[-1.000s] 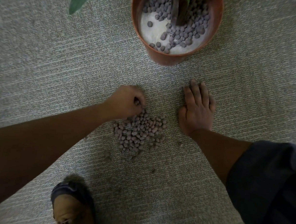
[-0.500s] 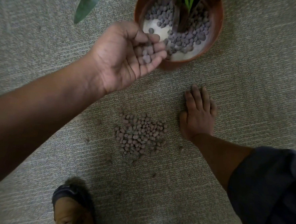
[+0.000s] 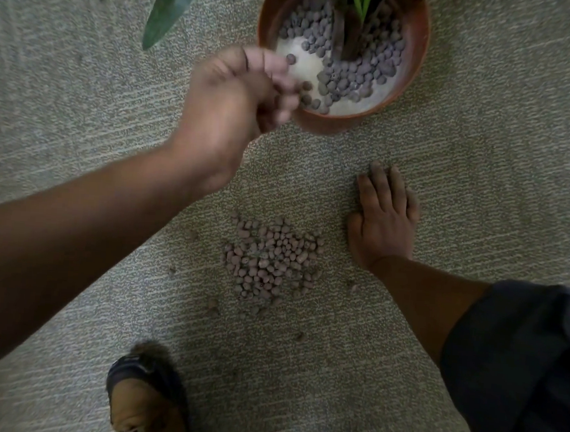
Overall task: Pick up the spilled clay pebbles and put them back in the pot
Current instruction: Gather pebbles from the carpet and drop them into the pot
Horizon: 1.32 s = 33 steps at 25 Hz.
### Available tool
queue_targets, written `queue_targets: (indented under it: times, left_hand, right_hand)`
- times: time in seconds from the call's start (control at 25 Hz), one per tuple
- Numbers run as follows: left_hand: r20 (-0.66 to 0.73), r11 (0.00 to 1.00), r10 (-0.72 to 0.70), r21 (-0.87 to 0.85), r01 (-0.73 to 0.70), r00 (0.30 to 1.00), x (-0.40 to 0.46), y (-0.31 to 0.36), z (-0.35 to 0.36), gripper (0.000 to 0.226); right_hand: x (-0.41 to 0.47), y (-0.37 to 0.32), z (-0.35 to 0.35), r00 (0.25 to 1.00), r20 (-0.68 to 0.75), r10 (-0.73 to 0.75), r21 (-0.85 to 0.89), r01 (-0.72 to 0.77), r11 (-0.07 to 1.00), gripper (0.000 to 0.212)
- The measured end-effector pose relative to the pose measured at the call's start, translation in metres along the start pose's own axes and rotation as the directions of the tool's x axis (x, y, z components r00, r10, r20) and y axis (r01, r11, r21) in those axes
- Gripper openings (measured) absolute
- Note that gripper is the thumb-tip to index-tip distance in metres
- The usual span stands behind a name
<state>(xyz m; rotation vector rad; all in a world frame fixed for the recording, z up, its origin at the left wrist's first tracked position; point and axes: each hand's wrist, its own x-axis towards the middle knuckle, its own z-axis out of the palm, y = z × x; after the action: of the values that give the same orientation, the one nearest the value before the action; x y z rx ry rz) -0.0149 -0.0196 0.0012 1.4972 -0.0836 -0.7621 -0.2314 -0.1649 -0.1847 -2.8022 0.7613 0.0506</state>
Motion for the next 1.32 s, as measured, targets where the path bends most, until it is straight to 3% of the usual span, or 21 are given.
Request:
queue_targets:
  times: [0.04,0.08,0.16,0.2,0.24,0.28,0.52,0.88,1.0,1.32]
  left_hand:
    - [0.072,0.967,0.104,0.225,-0.118,0.992,-0.005,-0.012,-0.007,0.019]
    - [0.188,0.862,0.128,0.464,-0.202,0.974,-0.009,-0.026,-0.016,0.016]
    - [0.39,0.482,-0.072,0.819,-0.311,0.918,-0.011,-0.054,-0.037,0.024]
    - [0.417,0.295,-0.19,0.888,-0.354,0.889,-0.012,-0.068,-0.047,0.035]
    - [0.41,0.172,-0.276,0.911,-0.375,0.869,-0.015,-0.08,-0.056,0.045]
    - [0.39,0.115,-0.334,0.921,-0.374,0.858,-0.018,-0.089,-0.062,0.053]
    - [0.416,0.058,-0.384,0.902,-0.428,0.825,-0.032,-0.117,-0.074,0.058]
    - [0.598,0.152,-0.202,0.802,-0.578,0.776,-0.032,-0.13,-0.081,0.036]
    - [0.567,0.225,-0.179,0.819,-0.527,0.804,-0.032,-0.131,-0.081,0.031]
    - [0.573,0.285,-0.094,0.799,-0.53,0.814,-0.03,-0.135,-0.081,0.026]
  right_hand:
    - [0.0,0.0,0.0,1.0,0.004,-0.002,0.004,0.002,1.0,0.063]
    - [0.0,-0.001,0.0,1.0,0.008,-0.002,0.006,0.002,1.0,0.063]
    - [-0.001,-0.001,-0.001,1.0,0.008,0.004,0.009,-0.004,1.0,0.062]
    - [-0.001,-0.001,-0.001,1.0,0.007,0.007,0.012,-0.008,1.0,0.062]
    - [-0.001,-0.002,-0.001,1.0,0.006,0.008,0.013,-0.008,1.0,0.062]
    - [-0.001,-0.002,-0.002,1.0,0.005,0.007,0.013,-0.007,1.0,0.062]
    - [-0.001,-0.002,0.0,1.0,-0.014,0.004,0.015,-0.004,1.0,0.063]
    - [0.0,-0.001,0.001,1.0,-0.029,-0.002,0.002,0.002,1.0,0.064]
    - [0.0,-0.001,0.0,1.0,-0.024,-0.003,0.011,0.003,1.0,0.064]
    - [-0.001,-0.003,-0.003,1.0,0.0,0.011,0.019,-0.011,1.0,0.063]
